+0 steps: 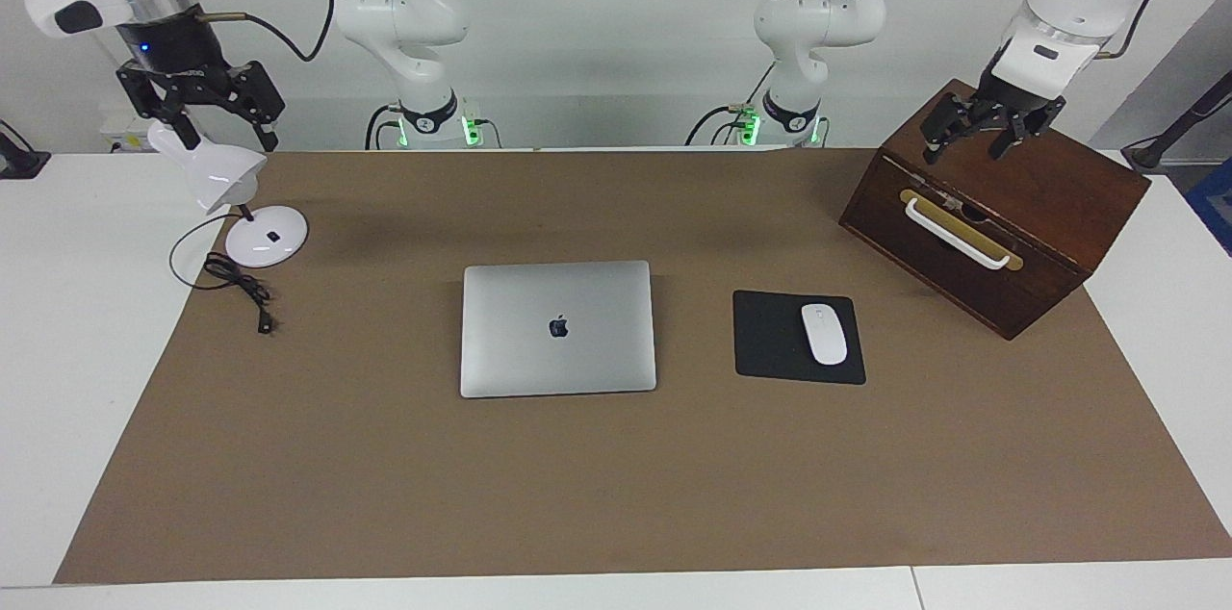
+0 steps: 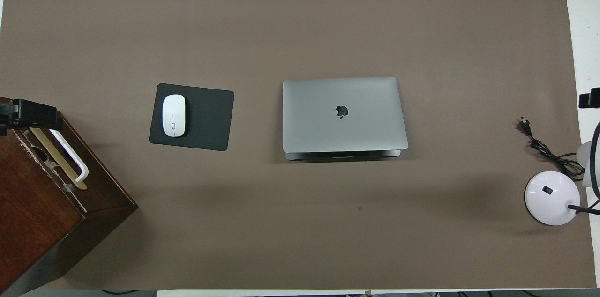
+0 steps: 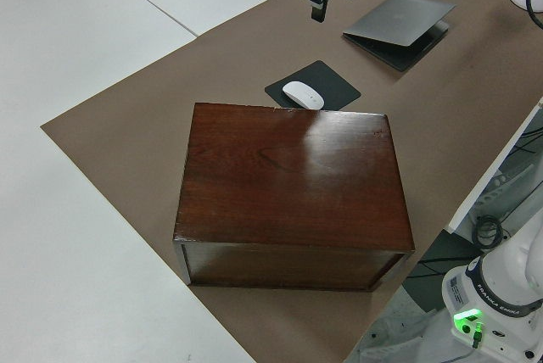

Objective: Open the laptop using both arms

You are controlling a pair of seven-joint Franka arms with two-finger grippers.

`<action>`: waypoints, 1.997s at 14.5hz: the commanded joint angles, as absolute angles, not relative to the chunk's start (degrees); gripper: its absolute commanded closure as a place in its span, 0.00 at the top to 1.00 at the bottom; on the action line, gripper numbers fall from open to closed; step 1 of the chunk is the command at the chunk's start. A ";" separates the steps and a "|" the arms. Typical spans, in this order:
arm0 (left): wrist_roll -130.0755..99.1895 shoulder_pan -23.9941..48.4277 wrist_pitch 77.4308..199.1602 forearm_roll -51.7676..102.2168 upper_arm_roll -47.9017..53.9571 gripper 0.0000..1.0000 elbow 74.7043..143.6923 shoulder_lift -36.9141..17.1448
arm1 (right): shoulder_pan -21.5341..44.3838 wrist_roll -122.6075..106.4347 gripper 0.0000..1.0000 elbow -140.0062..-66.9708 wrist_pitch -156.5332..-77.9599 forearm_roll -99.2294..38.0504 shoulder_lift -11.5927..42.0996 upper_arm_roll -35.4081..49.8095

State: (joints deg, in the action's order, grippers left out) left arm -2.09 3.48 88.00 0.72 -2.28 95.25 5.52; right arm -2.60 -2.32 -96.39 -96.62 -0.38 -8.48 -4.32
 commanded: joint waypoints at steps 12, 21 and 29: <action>-1.32 3.34 88.24 0.70 -2.55 0.93 96.33 7.38 | -2.64 -3.25 0.99 -121.25 -145.49 -4.63 -3.16 -3.87; -3.96 4.04 91.41 0.79 -2.29 0.00 96.68 7.29 | 17.55 -2.99 0.99 -136.14 -173.66 -51.28 -2.46 -3.87; -3.43 9.30 106.31 2.54 -2.02 0.00 113.43 14.66 | 33.91 -3.43 0.99 -133.68 -183.59 -87.61 -2.63 -3.87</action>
State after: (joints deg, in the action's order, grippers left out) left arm -2.91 7.01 99.78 1.45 -1.74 104.17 8.87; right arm 31.72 -2.76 -134.11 -181.78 -83.35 -1.83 -3.53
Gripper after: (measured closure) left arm 0.991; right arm 0.000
